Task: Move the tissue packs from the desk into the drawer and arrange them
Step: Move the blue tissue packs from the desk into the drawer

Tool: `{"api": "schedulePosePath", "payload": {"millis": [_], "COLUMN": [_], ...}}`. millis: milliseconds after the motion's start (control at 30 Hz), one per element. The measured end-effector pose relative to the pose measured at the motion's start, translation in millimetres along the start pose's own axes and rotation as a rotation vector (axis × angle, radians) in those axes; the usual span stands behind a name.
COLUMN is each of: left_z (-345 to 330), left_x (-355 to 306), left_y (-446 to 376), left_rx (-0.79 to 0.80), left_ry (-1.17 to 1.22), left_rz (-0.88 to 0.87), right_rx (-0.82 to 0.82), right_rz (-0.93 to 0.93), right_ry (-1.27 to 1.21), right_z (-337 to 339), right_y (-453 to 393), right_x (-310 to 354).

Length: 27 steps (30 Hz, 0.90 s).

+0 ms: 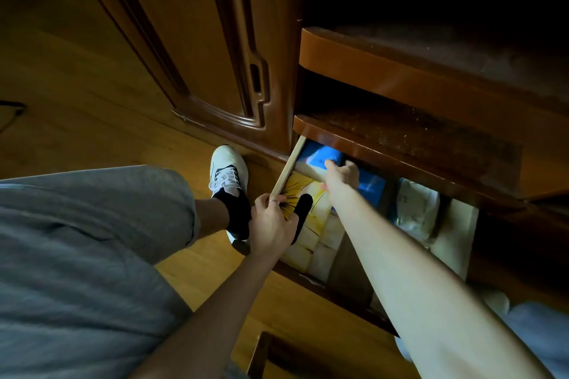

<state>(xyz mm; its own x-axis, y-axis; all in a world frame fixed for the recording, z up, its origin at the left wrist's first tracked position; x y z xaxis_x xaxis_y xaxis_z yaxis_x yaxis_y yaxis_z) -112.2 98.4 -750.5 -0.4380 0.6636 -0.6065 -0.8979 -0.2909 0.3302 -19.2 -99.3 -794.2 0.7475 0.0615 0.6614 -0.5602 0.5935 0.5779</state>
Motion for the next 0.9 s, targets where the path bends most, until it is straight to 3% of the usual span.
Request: {"api": "schedulePosePath", "payload": {"millis": [133, 300, 367, 467, 567, 800, 900], "left_z": [-2.1, -5.5, -6.0, -6.7, -7.3, -6.0, -5.3], "left_x": [1.0, 4.3, 6.1, 6.9, 6.2, 2.2, 0.5], "left_y": [-1.6, -4.2, -5.4, -6.5, -5.9, -2.6, -0.5], "left_rx": [-0.007, -0.010, -0.015, -0.027, -0.033, -0.046, -0.049], "left_ry": [-0.028, -0.035, -0.035, -0.039, -0.054, -0.085, -0.096], "left_rz": [-0.001, -0.004, -0.003, -0.014, -0.031, -0.068, -0.076], "right_rx": [0.028, -0.173, -0.234, -0.257, -0.039, 0.181, 0.233], "right_rz": [0.126, 0.430, 0.463, 0.309, 0.089, 0.109, 0.027], "right_ry": [0.225, 0.386, 0.464, 0.454, 0.291, 0.284, 0.180], "right_z": [3.4, 41.0, 60.3, 89.3, 83.3, 72.3, 65.3], "right_y": [6.6, 12.2, 11.5, -3.5, -14.2, -32.2, -30.8], "right_x": [7.1, 25.8, 14.3, -24.8, -61.9, -64.7, -74.1]}}
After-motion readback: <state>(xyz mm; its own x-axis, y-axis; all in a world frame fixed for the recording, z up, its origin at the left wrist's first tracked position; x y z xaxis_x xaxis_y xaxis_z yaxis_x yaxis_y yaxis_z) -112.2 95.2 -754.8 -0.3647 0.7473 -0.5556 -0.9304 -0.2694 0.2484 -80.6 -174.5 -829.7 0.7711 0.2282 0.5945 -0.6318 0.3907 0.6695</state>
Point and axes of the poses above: each hand's wrist, its own y-axis away from the middle knuckle, its own z-axis out of the back of the hand, x = y × z, the point moved 9 cm from there along -y, towards the middle knuckle, and after that the axes turned 7 degrees about -x, right-handed, at the moved point
